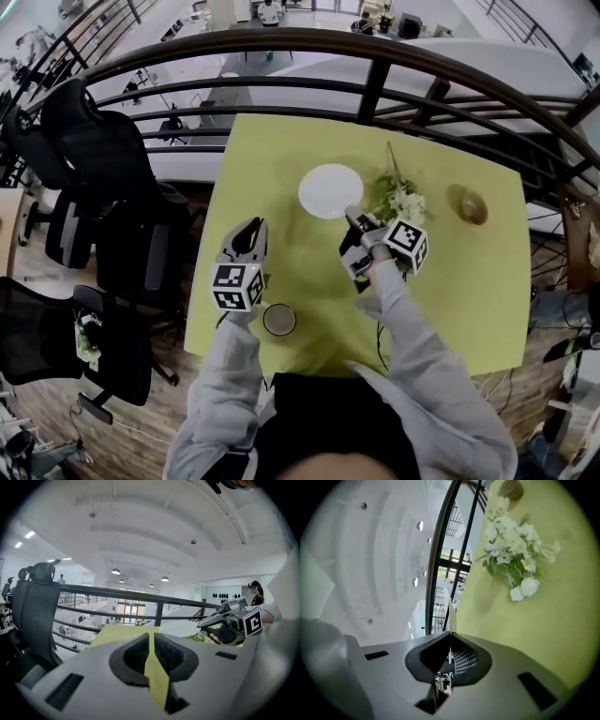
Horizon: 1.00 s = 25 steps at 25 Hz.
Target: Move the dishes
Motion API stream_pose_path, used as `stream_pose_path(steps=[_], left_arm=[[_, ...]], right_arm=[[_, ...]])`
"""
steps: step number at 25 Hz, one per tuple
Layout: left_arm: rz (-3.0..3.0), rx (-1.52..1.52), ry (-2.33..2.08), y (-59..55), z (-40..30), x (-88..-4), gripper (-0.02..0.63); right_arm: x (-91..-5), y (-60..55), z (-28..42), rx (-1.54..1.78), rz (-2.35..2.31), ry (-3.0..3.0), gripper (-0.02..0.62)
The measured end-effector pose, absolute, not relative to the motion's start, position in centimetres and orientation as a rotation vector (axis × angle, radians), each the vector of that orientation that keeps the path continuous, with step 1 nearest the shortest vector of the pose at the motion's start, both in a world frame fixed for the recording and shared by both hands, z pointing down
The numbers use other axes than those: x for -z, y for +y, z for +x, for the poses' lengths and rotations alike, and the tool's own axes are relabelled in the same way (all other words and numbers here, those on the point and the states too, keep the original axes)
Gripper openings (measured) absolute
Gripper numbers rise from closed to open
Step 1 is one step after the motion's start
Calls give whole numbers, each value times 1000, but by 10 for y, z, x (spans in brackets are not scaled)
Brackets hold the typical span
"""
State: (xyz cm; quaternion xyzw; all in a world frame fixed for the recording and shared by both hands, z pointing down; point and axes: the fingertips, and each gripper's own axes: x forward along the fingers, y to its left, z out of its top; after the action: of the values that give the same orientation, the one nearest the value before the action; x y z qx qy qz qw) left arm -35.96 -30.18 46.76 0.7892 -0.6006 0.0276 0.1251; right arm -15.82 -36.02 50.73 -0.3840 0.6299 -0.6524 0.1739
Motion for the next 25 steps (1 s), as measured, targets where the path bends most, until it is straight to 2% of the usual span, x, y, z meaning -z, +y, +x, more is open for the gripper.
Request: stream_pose_path(steps=[11,25], left_arm=[[2322,-47,-1807,-230,-319,-425,46],[2296,-14,-1800,-137,-222,-421,46]], right_arm=[[-473,-287,-118,1810,-984,1842,17],[-461,-187,-6,1760,-914,1888,16]])
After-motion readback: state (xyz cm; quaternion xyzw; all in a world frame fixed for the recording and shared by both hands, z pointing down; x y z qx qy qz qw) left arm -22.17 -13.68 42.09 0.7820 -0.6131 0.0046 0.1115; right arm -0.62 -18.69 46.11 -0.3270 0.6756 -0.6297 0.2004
